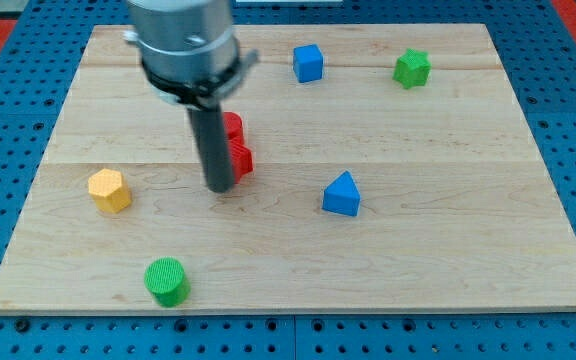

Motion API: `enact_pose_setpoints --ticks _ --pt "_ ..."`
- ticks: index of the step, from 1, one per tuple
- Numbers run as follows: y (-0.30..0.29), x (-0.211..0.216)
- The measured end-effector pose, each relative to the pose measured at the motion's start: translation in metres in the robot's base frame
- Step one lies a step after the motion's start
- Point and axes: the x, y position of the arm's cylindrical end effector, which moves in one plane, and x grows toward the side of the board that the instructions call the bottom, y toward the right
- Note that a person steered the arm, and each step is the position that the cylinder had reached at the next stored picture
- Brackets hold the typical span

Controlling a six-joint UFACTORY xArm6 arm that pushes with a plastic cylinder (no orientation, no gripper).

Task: Move the blue triangle to the right of the red circle

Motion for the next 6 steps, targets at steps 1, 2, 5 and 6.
enact_pose_setpoints --ticks 1,2,5,6 --pt "0.046 0.032" --pt "0.102 0.021" --pt "0.154 -0.012" --pt "0.135 -0.014"
